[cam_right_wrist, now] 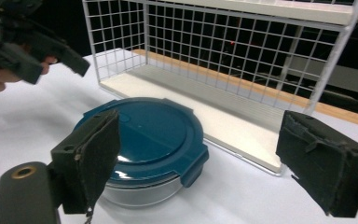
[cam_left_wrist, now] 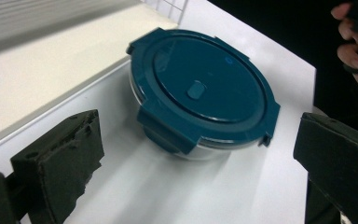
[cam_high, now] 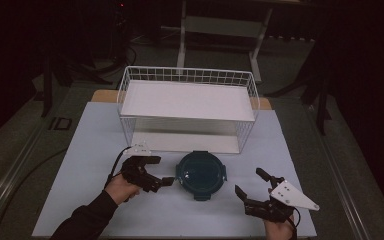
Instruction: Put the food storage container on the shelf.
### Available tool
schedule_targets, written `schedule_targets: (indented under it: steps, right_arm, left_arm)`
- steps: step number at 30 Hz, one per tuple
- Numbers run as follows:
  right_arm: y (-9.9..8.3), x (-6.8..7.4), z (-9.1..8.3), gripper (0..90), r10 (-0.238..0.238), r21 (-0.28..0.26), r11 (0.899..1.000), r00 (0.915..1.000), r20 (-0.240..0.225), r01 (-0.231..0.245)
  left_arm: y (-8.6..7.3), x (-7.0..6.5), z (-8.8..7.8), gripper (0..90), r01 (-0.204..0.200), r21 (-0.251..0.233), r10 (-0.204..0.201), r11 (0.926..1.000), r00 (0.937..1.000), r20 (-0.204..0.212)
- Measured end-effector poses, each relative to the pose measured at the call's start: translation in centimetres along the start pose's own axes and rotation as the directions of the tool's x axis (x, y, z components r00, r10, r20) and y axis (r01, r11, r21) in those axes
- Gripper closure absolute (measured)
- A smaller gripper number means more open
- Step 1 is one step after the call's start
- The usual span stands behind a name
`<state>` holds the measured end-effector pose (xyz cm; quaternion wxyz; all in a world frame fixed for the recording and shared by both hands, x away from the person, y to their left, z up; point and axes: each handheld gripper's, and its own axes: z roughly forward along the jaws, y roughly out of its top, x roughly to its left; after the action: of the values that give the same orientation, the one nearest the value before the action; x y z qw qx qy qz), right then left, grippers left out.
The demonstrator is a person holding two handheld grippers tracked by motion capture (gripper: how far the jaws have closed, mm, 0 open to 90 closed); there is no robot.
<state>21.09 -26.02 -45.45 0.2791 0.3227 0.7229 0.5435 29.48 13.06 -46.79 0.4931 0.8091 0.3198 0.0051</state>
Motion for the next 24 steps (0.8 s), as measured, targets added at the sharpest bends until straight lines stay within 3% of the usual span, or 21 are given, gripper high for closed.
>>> schedule_targets:
  steps: [9,13,15,16,17,18,19,20,21,22,23,24]
  right_arm:
    - [0.5,0.4,0.9,10.6,0.006,0.009,1.0,0.9996,-0.028,-0.006]
    - [1.0,0.7,0.9,10.8,0.006,0.005,1.0,0.9998,-0.021,-0.006]
    - [1.1,0.8,0.9,12.0,0.006,0.003,1.0,1.0,-0.008,-0.006]
    - [1.3,1.1,0.8,13.5,-0.014,0.003,1.0,0.9999,0.008,0.014]
    - [1.3,1.1,0.8,13.5,-0.014,0.003,1.0,0.9999,0.008,0.014]
    - [1.5,1.2,0.8,13.7,-0.007,0.006,1.0,0.9998,-0.02,0.007]
    - [1.5,1.2,0.8,13.7,-0.007,0.006,1.0,0.9998,-0.02,0.007]
    - [1.6,1.1,0.8,13.8,0.044,0.028,0.999,0.997,-0.064,-0.042]
    - [1.6,1.1,0.8,13.8,0.044,0.028,0.999,0.997,-0.064,-0.042]
    - [1.7,1.1,0.9,14.4,0.069,0.056,0.996,0.9948,-0.075,-0.065]
    - [1.7,1.1,0.9,14.4,0.069,0.056,0.996,0.9948,-0.075,-0.065]
    - [1.8,1.1,0.8,14.1,0.067,0.032,0.997,0.9931,-0.096,-0.065]
  left_arm:
    - [0.9,0.8,1.0,2.5,0.103,-0.019,-0.103,0.9945,0.9945,-0.017]
    - [0.8,1.8,2.1,3.4,0.189,-0.008,-0.189,0.982,0.9818,-0.019]
    - [0.7,2.0,2.3,4.8,0.198,0.0,-0.198,0.9802,0.9798,-0.029]
    - [0.6,2.2,2.7,4.8,0.23,0.015,-0.229,0.9732,0.9729,-0.032]
    - [0.6,2.2,2.7,4.8,0.23,0.015,-0.229,0.9732,0.9729,-0.032]
    - [0.5,2.5,3.2,4.8,0.291,0.029,-0.291,0.9564,0.9568,-0.001]
    - [0.5,2.5,3.2,4.9,0.291,0.029,-0.291,0.9564,0.9568,-0.001]
    - [0.5,2.7,3.8,4.9,0.334,0.062,-0.335,0.9405,0.9421,0.01]
    - [0.5,2.7,3.8,5.0,0.334,0.062,-0.335,0.9405,0.9421,0.01]
    - [0.5,2.8,4.3,6.0,0.352,0.089,-0.354,0.9316,0.9351,0.007]
    - [0.5,2.8,4.3,6.0,0.352,0.089,-0.354,0.9316,0.9351,0.007]
    - [0.5,2.9,4.6,6.2,0.386,0.123,-0.39,0.9141,0.921,0.002]
